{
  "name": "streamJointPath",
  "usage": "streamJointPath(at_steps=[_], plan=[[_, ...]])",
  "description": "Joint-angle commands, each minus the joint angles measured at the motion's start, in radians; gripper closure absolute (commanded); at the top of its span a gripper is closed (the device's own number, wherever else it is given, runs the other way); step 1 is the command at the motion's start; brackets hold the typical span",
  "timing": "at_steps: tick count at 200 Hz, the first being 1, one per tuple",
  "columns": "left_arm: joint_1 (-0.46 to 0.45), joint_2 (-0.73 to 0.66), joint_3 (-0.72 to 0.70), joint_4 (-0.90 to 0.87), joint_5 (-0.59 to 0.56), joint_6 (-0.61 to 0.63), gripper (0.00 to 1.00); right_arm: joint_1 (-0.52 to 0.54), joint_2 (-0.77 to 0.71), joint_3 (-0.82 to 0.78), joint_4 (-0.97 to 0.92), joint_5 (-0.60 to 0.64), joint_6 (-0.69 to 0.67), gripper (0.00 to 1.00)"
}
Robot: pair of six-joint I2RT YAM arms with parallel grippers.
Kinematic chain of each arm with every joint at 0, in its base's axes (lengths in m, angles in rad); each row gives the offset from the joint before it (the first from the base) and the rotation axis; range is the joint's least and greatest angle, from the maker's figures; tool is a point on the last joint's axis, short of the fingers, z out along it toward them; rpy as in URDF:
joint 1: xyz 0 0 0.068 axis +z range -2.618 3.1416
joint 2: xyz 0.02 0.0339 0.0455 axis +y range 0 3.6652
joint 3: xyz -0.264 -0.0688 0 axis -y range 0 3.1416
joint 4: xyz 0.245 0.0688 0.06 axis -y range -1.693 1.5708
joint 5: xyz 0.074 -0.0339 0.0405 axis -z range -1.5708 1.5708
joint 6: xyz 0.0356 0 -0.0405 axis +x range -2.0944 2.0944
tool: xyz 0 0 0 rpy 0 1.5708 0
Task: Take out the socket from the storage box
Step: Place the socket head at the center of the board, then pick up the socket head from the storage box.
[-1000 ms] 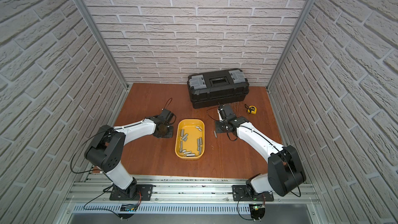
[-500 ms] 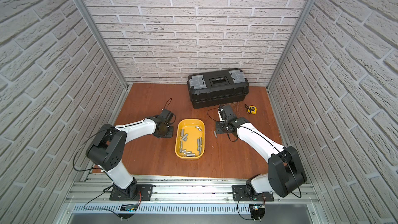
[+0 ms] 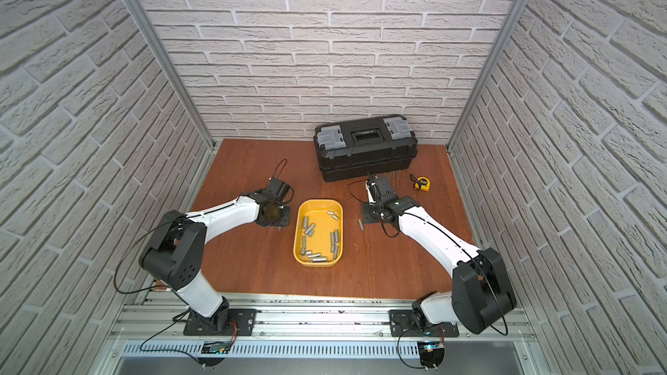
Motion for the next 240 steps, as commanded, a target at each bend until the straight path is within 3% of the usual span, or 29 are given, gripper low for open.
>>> streamJointPath(at_steps=[1,85,137,240], plan=[[0.008,-0.049,0.028,-0.026,0.003,0.003,0.63,0.026,-0.03,0.029,-0.03,-0.021,-0.03,0.63],[0.019,-0.185,0.0,-0.049,-0.046,-0.023,0.58,0.24,0.1,0.139,-0.034,-0.066,-0.062,0.63],[0.051,-0.275,-0.061,-0.031,-0.05,-0.061,0.53,0.38,0.257,0.262,-0.134,0.025,-0.058,0.64],[0.094,-0.274,-0.065,-0.035,-0.024,-0.043,0.48,0.42,0.45,0.312,-0.177,0.03,-0.007,0.66]])
